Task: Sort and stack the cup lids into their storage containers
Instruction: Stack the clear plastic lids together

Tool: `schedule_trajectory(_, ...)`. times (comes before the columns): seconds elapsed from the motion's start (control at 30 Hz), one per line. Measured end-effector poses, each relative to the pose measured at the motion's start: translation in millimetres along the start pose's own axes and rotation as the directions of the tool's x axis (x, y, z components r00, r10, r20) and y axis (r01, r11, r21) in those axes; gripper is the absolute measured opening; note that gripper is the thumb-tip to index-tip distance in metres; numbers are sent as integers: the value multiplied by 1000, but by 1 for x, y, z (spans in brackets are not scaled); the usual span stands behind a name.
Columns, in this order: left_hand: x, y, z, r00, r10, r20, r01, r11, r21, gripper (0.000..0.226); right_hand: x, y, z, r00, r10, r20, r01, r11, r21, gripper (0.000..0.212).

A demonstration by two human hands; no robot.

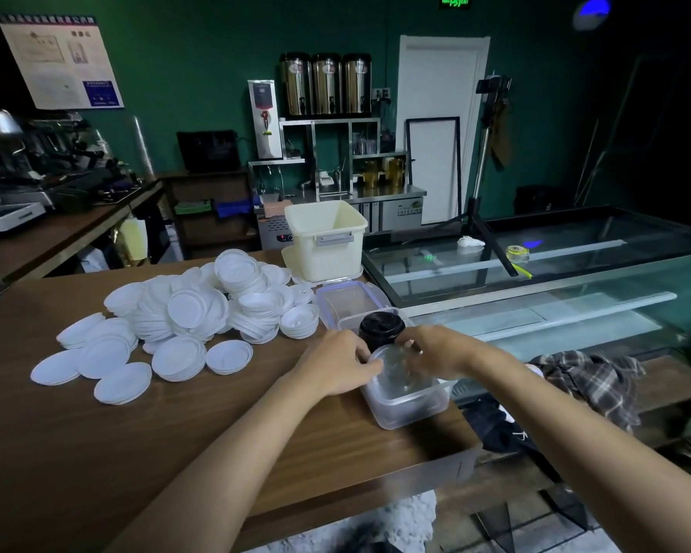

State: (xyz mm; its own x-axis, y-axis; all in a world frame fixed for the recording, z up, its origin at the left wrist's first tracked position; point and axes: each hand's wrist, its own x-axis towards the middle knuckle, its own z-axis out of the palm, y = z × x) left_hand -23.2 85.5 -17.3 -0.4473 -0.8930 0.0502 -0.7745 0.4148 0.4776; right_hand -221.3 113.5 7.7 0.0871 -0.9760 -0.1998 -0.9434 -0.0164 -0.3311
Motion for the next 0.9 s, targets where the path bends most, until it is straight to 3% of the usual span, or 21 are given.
schedule_trajectory(0.07, 0, 1, 0, 1000, 4, -9, -4, 1000, -7, 20, 0, 0, 2, 1000, 13, 0, -13, 1000, 14, 42)
schedule_trajectory(0.23, 3, -1, 4, 998, -7, -59, 4, 999, -36, 13, 4, 2, 11, 999, 27, -22, -26, 999, 21, 40)
schedule_trajectory(0.43, 6, -2, 10, 997, -19, -79, 11, 995, -102, 31, 0, -2, 16, 992, -45, -119, 37, 997, -66, 31)
schedule_trajectory(0.6, 6, -7, -4, 973, 36, -228, -53, 996, -69, 8, -6, 1, 13, 954, -153, -256, 141, 988, -64, 21)
schedule_trajectory(0.67, 8, -17, -13, 977, 111, -180, -114, 994, -6, 14, -9, -2, 16, 954, -174, -242, 164, 985, -59, 20)
schedule_trajectory(0.77, 8, -32, -22, 978, 207, 20, -208, 964, 165, 38, -11, -5, 22, 970, -161, -182, 156, 987, -38, 21)
schedule_trajectory(0.9, 2, -45, -26, 959, 284, 25, -281, 931, 233, 35, -17, -15, 20, 969, -164, -183, 158, 986, -50, 22)
